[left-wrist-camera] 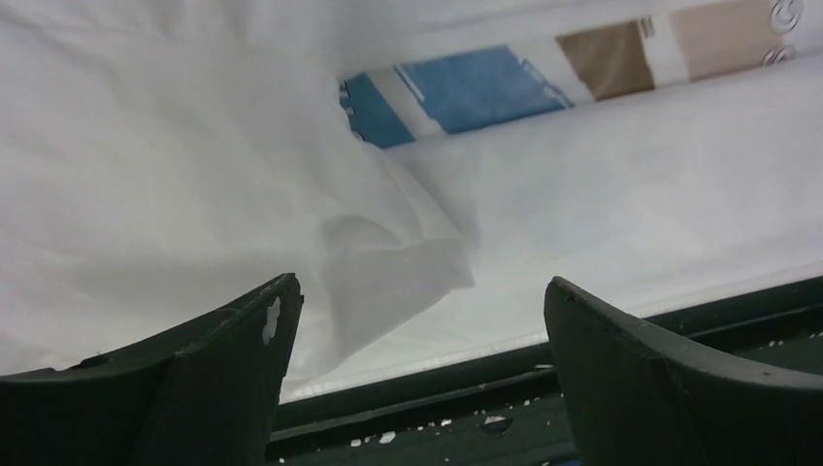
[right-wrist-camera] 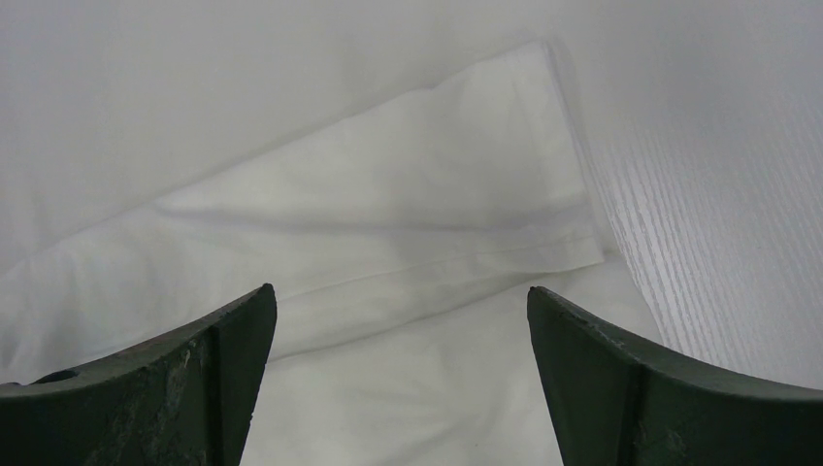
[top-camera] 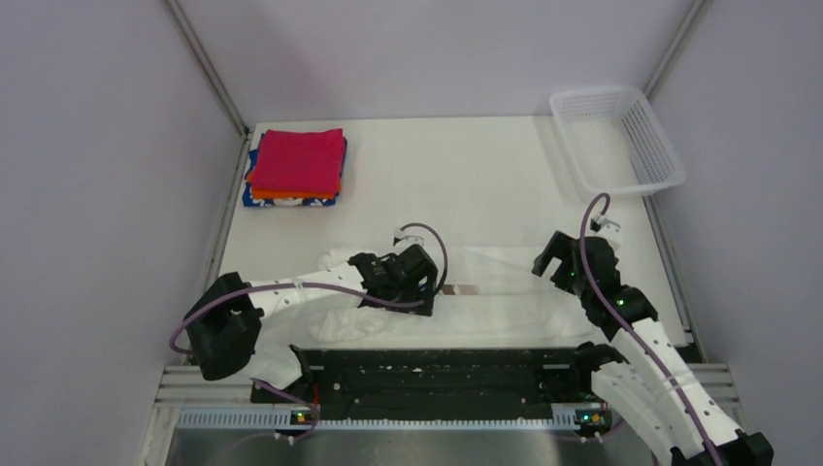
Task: Fold and stack the t-shirts
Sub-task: Fold the other side of the tshirt into a rectangle, then rotate the tshirt 90 degrees
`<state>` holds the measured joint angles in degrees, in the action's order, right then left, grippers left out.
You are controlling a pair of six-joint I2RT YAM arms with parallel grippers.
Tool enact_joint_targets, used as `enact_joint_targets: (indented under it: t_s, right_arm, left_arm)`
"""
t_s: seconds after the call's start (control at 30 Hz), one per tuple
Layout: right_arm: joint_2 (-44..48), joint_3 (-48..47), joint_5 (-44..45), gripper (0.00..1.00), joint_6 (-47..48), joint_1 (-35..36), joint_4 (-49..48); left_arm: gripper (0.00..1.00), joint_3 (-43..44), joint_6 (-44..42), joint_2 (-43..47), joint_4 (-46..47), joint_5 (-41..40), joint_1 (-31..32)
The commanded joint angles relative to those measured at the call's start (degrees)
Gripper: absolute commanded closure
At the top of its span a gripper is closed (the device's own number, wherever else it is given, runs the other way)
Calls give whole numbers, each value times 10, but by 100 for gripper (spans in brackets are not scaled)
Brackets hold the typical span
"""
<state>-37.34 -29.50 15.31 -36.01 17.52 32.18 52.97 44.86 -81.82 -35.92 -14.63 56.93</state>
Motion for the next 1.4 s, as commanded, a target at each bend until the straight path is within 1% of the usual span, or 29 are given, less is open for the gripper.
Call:
enact_joint_targets:
  t_s: [0.0,0.2,0.3,0.47,0.6,0.67,0.73,0.77,0.83,0.93,1.0,1.07,1.13,1.23,1.3,1.33,1.37]
  right_arm:
    - [2,6,-2,1,6,4,-23]
    - [1,8,-2,1,6,5,-22]
    - [1,7,-2,1,7,5,-23]
    - [0,6,-5,1,6,5,-23]
    - [-6,5,-20,1,5,5,-35]
    - [-19,6,-38,1,-1,5,-51]
    - [-37,10,-61,1,-13,5,-79]
    - [-49,15,-77,1,-20,5,-99]
    - [-80,25,-107,1,-30,4,-159]
    - [-148,30,-134,1,-38,6,-226]
    - [-199,25,-140,1,-40,11,-258]
    - [-241,17,-134,1,-35,22,-278]
    - [-271,15,-114,1,-37,34,-286]
    - [-289,28,-114,1,-45,40,-283]
    - [-285,48,-123,1,-54,44,-290]
    - [-282,57,-130,1,-57,46,-298]
    - [-281,63,-135,1,-59,47,-300]
  left_arm:
    - [1,-33,13,-8,25,87,15]
    - [1,-51,28,19,26,138,53]
    - [1,-57,25,30,34,143,68]
    - [1,-25,35,42,-29,77,68]
    - [1,7,37,113,-57,11,62]
    - [1,14,29,158,-51,0,47]
    - [1,6,26,200,-25,-16,23]
    - [1,-6,25,216,-4,-11,1]
    - [1,-40,26,229,49,55,-84]
    - [1,-85,50,195,93,104,-188]
    - [1,-111,65,155,143,130,-232]
    - [1,-129,83,109,199,173,-270]
    - [1,-133,109,48,237,169,-298]
    - [1,-96,152,-53,262,126,-327]
    - [1,-44,168,-137,271,129,-341]
    - [1,-7,175,-173,267,139,-348]
    - [1,36,173,-212,260,165,-355]
